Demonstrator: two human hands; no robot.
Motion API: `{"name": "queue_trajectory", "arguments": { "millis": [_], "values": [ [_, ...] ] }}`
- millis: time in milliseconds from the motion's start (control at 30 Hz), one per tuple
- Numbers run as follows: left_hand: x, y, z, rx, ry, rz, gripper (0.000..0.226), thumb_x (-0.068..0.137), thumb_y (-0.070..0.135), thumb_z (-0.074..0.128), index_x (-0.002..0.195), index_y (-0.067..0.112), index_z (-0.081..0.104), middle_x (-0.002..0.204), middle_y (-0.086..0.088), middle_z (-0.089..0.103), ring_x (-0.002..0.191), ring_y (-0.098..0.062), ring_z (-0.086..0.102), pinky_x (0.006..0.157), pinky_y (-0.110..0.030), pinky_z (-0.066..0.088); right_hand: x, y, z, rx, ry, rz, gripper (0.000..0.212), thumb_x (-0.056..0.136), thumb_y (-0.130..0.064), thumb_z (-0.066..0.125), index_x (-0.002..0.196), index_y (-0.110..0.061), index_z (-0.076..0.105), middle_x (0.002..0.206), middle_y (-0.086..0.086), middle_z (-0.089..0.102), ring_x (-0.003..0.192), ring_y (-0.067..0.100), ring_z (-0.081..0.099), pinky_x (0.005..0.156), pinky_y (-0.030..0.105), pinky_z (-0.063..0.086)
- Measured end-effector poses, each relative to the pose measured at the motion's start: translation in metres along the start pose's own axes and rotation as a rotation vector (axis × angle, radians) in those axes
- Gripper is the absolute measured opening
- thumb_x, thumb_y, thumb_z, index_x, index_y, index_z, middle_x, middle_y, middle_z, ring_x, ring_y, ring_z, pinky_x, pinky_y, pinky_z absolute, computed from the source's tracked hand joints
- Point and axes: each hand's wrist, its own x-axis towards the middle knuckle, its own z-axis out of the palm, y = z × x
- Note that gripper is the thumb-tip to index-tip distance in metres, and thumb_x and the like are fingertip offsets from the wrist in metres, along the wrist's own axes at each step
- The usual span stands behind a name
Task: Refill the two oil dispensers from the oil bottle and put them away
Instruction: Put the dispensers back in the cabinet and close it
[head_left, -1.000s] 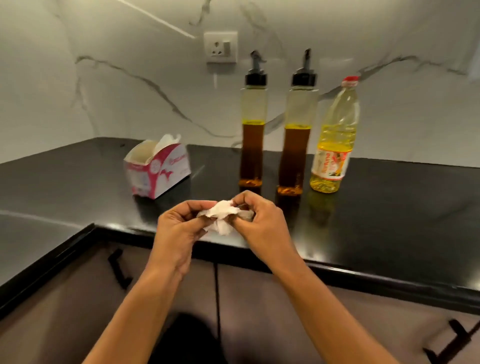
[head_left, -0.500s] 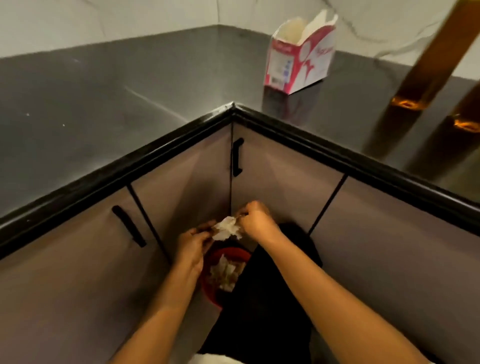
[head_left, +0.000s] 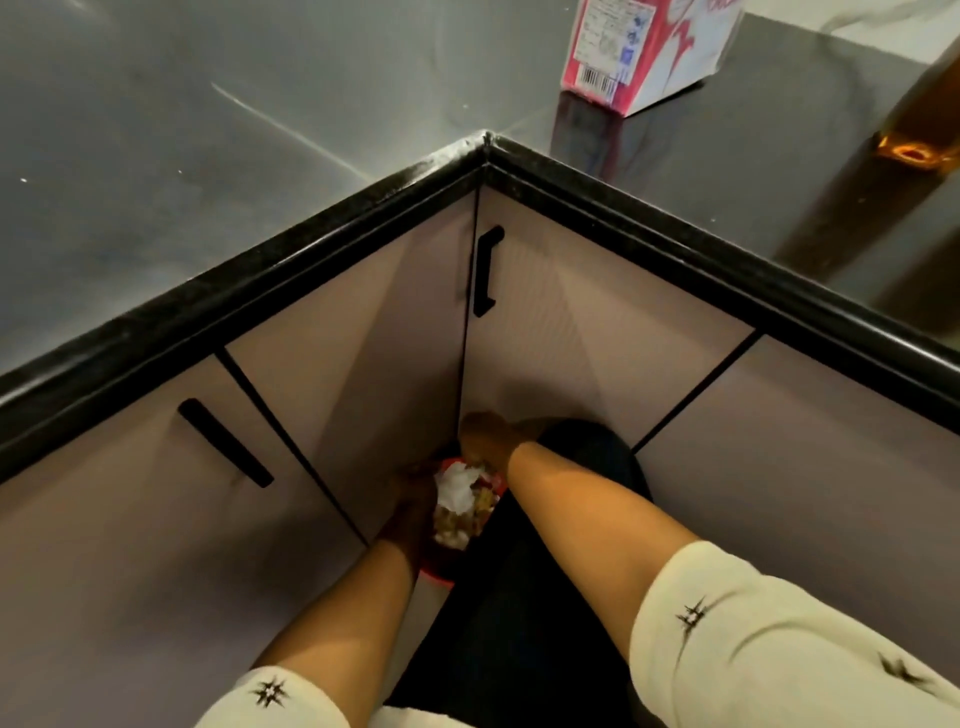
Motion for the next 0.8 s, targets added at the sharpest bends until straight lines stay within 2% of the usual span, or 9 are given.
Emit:
{"name": "queue_trajectory", "arguments": {
  "millis": [67,100,200,267,367,433,500,633,800],
  "values": [
    [0.004,0.003,-0.001,0.006,-0.011,-0.009,0.03,0.099,0.011,0.05,0.124,-0.005,0.056,0.12,-0.018,0.06,0.099,-0.027,0.057,0.078,-0.031,0.043,0.003,0.001,0.001,0.008,0.015,-0.005,0.032,0.097,-0.005,0.038,0.069,-0.009,0.053,0.068,0.006,0.043,0.06,0.014,0.043,0.059,0.025,0.039],
    [0.005,0.006,-0.001,0.007,-0.006,-0.006,0.028,0.098,0.009,0.052,0.121,-0.006,0.059,0.119,-0.02,0.061,0.1,-0.03,0.059,0.078,-0.031,0.045,0.003,-0.001,0.0,0.015,0.032,-0.011,0.03,0.097,-0.009,0.04,0.073,-0.006,0.057,0.076,0.011,0.053,0.068,0.021,0.053,0.065,0.028,0.044],
    [-0.004,0.02,-0.005,0.112,-0.014,0.03,0.023,0.096,0.008,0.053,0.111,-0.003,0.065,0.116,-0.023,0.064,0.1,-0.034,0.061,0.082,-0.034,0.049,-0.007,-0.011,-0.013,-0.008,0.072,-0.031,0.029,0.098,-0.011,0.039,0.115,0.003,0.058,0.118,0.022,0.057,0.108,0.035,0.055,0.091,0.037,0.044],
    [-0.014,0.033,-0.01,0.164,0.028,0.067,0.024,0.097,0.007,0.047,0.111,-0.002,0.064,0.125,-0.026,0.059,0.113,-0.038,0.056,0.095,-0.041,0.046,-0.028,-0.019,-0.027,-0.05,0.099,-0.081,0.032,0.098,-0.011,0.039,0.124,0.001,0.053,0.128,0.021,0.052,0.116,0.033,0.051,0.096,0.035,0.041],
    [-0.055,0.068,-0.009,0.127,-0.066,0.136,0.029,0.097,0.002,0.044,0.123,0.0,0.057,0.132,-0.02,0.055,0.116,-0.035,0.055,0.098,-0.043,0.045,-0.068,-0.027,-0.053,-0.02,0.193,-0.098,0.032,0.096,-0.01,0.042,0.125,-0.003,0.054,0.129,0.015,0.053,0.116,0.029,0.052,0.095,0.031,0.043],
    [-0.087,0.093,-0.004,0.094,-0.143,0.221,0.028,0.097,-0.001,0.042,0.117,0.006,0.061,0.121,-0.014,0.061,0.095,-0.022,0.061,0.083,-0.035,0.046,-0.109,-0.028,-0.072,0.027,0.314,-0.123,0.031,0.092,-0.011,0.049,0.121,-0.007,0.059,0.123,0.013,0.058,0.11,0.028,0.056,0.091,0.032,0.047],
    [-0.128,0.12,0.004,0.073,-0.216,0.411,0.026,0.095,-0.001,0.044,0.1,0.016,0.063,0.104,-0.007,0.067,0.08,-0.012,0.06,0.074,-0.03,0.045,-0.157,-0.019,-0.093,0.08,0.506,-0.18,0.026,0.089,-0.018,0.056,0.114,-0.017,0.064,0.113,0.008,0.065,0.103,0.025,0.06,0.086,0.03,0.049],
    [-0.204,0.177,0.037,0.081,-0.338,0.897,0.024,0.093,0.006,0.055,0.094,0.026,0.067,0.088,0.0,0.072,0.072,-0.004,0.064,0.061,-0.02,0.047,-0.254,0.014,-0.139,0.182,0.877,-0.212,0.019,0.085,-0.026,0.06,0.103,-0.027,0.068,0.093,-0.001,0.072,0.095,0.017,0.064,0.084,0.027,0.049],
    [-0.272,0.224,0.131,0.232,-0.459,1.237,0.016,0.089,0.013,0.062,0.094,0.026,0.069,0.086,0.001,0.072,0.077,-0.009,0.064,0.069,-0.021,0.047,-0.335,0.088,-0.179,0.27,1.175,-0.062,0.014,0.083,-0.029,0.063,0.096,-0.027,0.069,0.088,-0.002,0.071,0.089,0.018,0.066,0.083,0.035,0.052]
  ]
}}
